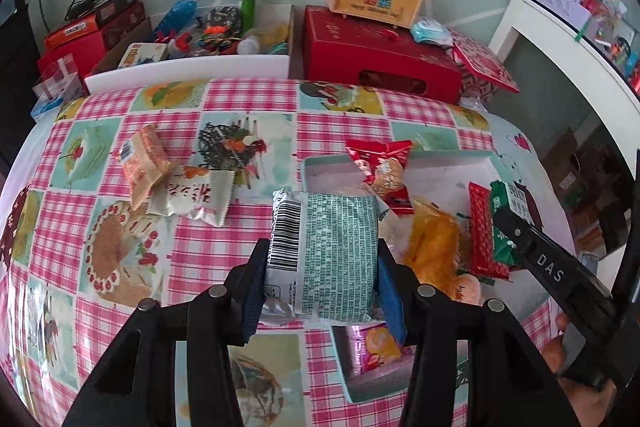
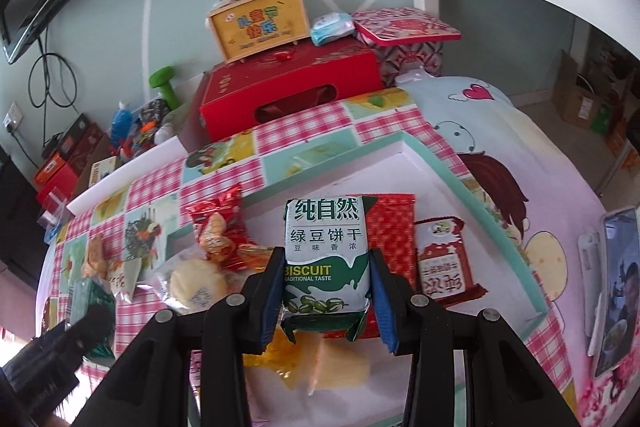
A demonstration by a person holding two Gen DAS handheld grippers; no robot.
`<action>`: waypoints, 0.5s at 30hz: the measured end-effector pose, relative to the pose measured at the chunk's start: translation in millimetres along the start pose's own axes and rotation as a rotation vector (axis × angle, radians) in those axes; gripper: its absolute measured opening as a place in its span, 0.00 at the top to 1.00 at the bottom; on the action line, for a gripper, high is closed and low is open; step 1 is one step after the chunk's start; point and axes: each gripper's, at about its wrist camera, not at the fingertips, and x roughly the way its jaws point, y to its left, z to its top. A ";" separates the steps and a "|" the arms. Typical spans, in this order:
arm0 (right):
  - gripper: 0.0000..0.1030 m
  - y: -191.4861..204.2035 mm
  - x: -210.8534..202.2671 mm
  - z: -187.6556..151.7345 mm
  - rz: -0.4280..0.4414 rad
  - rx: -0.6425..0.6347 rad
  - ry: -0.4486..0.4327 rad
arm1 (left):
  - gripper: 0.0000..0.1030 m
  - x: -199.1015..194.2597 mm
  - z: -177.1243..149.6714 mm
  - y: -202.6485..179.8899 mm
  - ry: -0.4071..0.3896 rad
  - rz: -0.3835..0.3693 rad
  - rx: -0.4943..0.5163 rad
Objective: Organize snacks
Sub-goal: 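Lift and carry the green packet and green box over the white tray with both tools, then open both tools to drop the green packet and green box into the tray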
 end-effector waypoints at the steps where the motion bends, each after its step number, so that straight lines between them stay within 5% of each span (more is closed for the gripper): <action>1: 0.59 -1.9 1.0 0.3 0.000 0.001 0.000 | 0.51 2.6 -1.1 -6.9 0.004 -0.003 0.019; 15: 0.58 -4.9 25.7 -1.7 0.004 -0.013 0.052 | 0.50 41.8 -6.3 -53.4 0.026 -0.021 0.138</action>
